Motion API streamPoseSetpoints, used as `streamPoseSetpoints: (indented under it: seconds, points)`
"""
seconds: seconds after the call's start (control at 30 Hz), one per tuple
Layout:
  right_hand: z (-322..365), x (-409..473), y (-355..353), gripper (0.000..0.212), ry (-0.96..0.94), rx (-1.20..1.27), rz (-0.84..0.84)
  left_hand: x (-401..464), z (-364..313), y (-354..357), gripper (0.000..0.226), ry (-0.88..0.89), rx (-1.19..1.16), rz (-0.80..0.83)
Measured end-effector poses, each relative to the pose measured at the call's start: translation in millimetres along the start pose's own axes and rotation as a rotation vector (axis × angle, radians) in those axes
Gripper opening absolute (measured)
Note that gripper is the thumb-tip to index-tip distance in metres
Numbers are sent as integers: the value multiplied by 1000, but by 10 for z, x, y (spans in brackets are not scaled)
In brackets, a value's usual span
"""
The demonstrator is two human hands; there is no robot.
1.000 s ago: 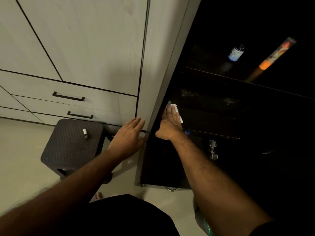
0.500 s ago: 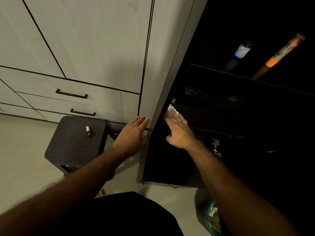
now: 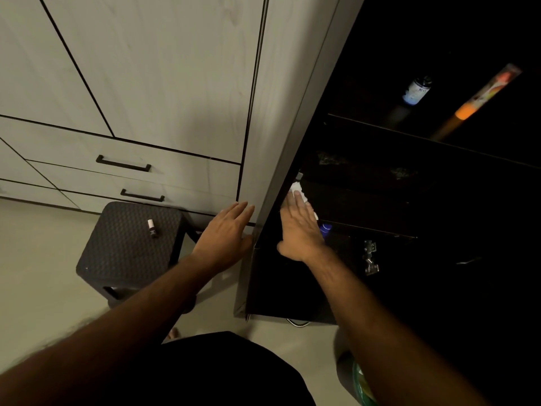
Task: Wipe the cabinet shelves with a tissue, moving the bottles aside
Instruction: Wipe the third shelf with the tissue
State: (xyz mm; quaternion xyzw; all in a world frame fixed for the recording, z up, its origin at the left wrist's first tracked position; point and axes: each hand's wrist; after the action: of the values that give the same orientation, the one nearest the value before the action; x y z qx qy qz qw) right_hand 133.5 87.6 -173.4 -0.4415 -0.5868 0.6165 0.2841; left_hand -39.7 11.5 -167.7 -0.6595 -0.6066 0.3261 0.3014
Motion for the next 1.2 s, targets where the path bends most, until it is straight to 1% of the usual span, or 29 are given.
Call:
streamPoseSetpoints:
  seconds: [0.1,0.17,0.23,0.3,0.4,0.47,0.6,0.73,0.83,0.93,1.0,1.1,1.2]
  points:
    - [-278,-259,102,113,-86,-17,5,35,-9,-19,70,2,6,9]
    - [-453,-288,119,113,-56,-40,24,48,-15,-29,70,8,13,11]
    - [-490,-227,87,108,20,-22,40,48,-20,-31,69,16,13,3]
    - [-365,-145,28,100,65,36,34,34,-24,-41,69,16,9,5]
    - [-124,-62,-56,85,51,151,-38,7,-39,-42,69,8,10,14]
    - [-60,-46,-74,77,13,179,-111,-6,-46,-43,69,5,11,18]
    - [-196,-108,20,76,-68,157,-163,-20,-22,-63,69,8,12,19]
    - [-410,-66,47,74,-5,134,-170,-26,15,-87,71,7,14,0]
    - [-307,-1,72,70,24,157,-212,-9,-13,-78,71,17,11,3]
    - [-284,-81,132,65,-57,195,-274,31,-105,-64,69,52,-6,-5]
    - [-426,-195,176,63,-106,196,-295,55,-193,-62,68,84,-17,-19]
    - [-827,-342,217,64,-36,181,-304,37,-329,17,65,147,-22,-28]
    - [-1271,-414,260,68,154,215,-255,-10,-436,185,65,191,2,37]
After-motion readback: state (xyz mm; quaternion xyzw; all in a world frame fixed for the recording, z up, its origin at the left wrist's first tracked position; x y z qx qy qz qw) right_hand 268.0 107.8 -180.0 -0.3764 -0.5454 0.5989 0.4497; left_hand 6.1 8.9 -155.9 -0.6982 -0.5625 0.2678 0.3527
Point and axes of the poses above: each hand's wrist, its own x-axis towards the middle knuckle, its own y-axis out of the palm, z = x × y, and after that the axes turned 8 degrees about -x, right-handed
